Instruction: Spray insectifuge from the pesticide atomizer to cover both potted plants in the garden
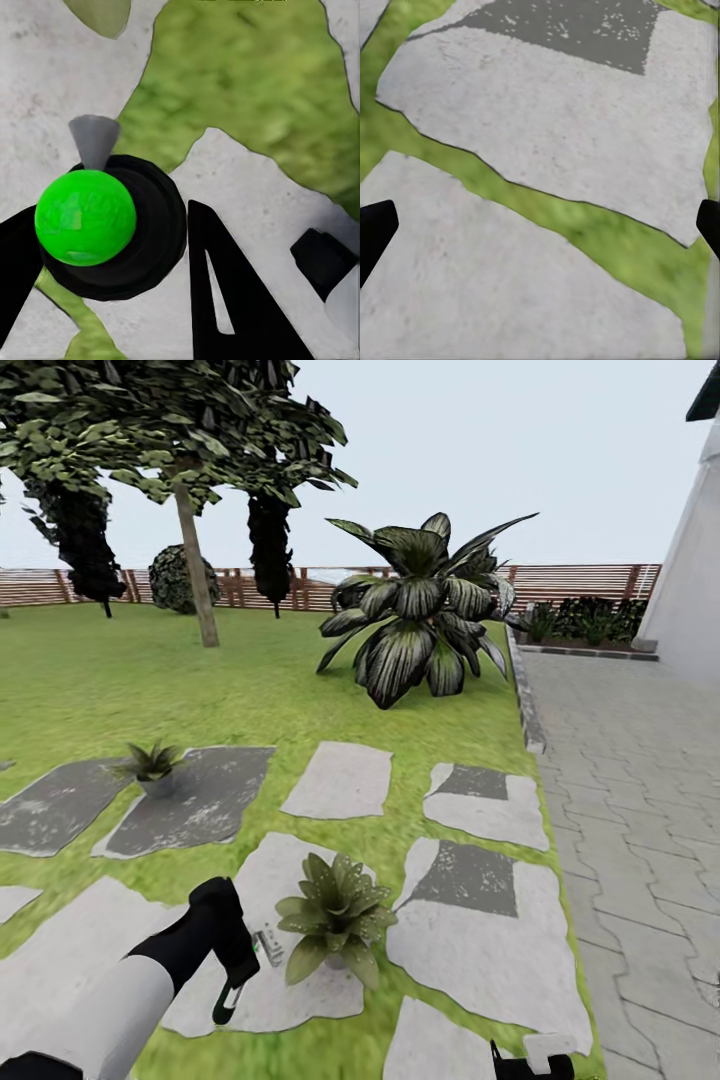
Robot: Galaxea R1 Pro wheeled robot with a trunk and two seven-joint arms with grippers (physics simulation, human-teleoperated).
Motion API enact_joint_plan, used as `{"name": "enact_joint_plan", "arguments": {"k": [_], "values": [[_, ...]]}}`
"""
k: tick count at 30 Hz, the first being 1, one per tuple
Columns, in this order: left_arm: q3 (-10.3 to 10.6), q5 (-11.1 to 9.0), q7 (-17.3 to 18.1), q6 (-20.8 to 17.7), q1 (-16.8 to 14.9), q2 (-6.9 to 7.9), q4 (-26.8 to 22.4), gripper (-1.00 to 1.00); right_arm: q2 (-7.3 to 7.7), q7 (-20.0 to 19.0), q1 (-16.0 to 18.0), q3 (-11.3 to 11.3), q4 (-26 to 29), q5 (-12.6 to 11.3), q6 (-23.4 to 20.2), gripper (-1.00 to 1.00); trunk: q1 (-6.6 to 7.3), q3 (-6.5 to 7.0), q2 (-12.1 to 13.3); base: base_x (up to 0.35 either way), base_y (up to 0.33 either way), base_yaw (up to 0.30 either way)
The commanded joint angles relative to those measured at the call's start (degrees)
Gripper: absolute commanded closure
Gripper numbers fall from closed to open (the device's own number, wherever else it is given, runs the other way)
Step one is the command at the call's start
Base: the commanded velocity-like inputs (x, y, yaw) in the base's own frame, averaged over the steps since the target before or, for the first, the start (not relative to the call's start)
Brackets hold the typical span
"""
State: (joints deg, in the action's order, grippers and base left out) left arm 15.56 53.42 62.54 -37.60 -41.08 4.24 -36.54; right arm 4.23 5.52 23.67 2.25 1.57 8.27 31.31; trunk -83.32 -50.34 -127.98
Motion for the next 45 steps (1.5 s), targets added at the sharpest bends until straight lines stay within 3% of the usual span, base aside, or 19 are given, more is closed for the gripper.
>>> {"name": "enact_joint_plan", "arguments": {"k": [1,9,13,15,18,21,27,30,33,38,45], "values": [[0.16,-0.11,0.32,-0.44,-0.03,0.07,0.01,1.0,-0.01,0.37,0.06,0.23,-0.08,0.61,0.16,-1.0,-0.01,-0.06,-0.02,0.202,0.26,-0.282],[-0.09,-0.53,0.21,-0.33,0.24,-0.06,0.18,1.0,-0.01,0.39,0.06,0.21,-0.08,0.61,0.16,-1.0,-0.01,-0.06,-0.02,0.144,0.161,-0.15],[-0.63,-3.49,-0.2,-0.56,0.29,-0.65,5.32,1.0,-0.01,0.39,0.06,0.21,-0.08,0.61,0.16,-1.0,-0.01,-0.06,-0.02,0.004,0.004,-0.003],[-0.71,-4.33,-2.07,-0.55,0.29,-1.26,7.16,1.0,-0.01,0.4,0.06,0.21,-0.08,0.61,0.16,-1.0,-0.01,-0.06,-0.02,0.0,0.0,0.0],[-0.78,-4.59,-7.12,-0.55,0.29,-3.38,7.7,1.0,-0.01,0.4,0.06,0.21,-0.08,0.61,0.16,-1.0,-0.01,-0.06,-0.02,0.0,0.0,0.0],[-0.79,-4.69,-8.64,-0.55,0.38,-4.17,7.78,1.0,-0.01,0.38,0.06,0.21,-0.08,0.61,0.16,-1.0,-0.01,-0.06,-0.02,0.0,0.0,0.0],[-1.33,-4.52,-9.64,-0.49,1.14,-3.42,8.15,1.0,-0.01,0.41,0.06,0.21,-0.08,0.61,0.16,-1.0,-0.01,-0.06,-0.02,0.0,0.0,0.0],[-2.65,-4.51,-13.21,-0.24,2.84,-3.06,8.7,1.0,-0.01,0.41,0.06,0.21,-0.08,0.61,0.16,-1.0,-0.01,-0.06,-0.02,0.0,0.0,0.0],[-3.08,-4.6,-14.62,-0.06,3.21,-3.34,9.04,1.0,-0.01,0.42,0.06,0.21,-0.08,0.61,0.16,-1.0,-0.01,-0.06,-0.02,0.0,0.0,0.0],[-3.23,-4.92,-14.89,-0.02,3.28,-3.84,9.11,1.0,-0.01,0.38,0.06,0.23,-0.08,0.61,0.16,-1.0,-0.01,-0.06,-0.02,0.0,0.0,-0.155],[-3.17,-6.52,-14.9,-0.02,3.28,-3.43,9.04,1.0,-0.01,0.37,0.06,0.23,-0.08,0.61,0.16,-1.0,-0.01,-0.06,-0.02,-0.133,0.077,-0.288]]}}
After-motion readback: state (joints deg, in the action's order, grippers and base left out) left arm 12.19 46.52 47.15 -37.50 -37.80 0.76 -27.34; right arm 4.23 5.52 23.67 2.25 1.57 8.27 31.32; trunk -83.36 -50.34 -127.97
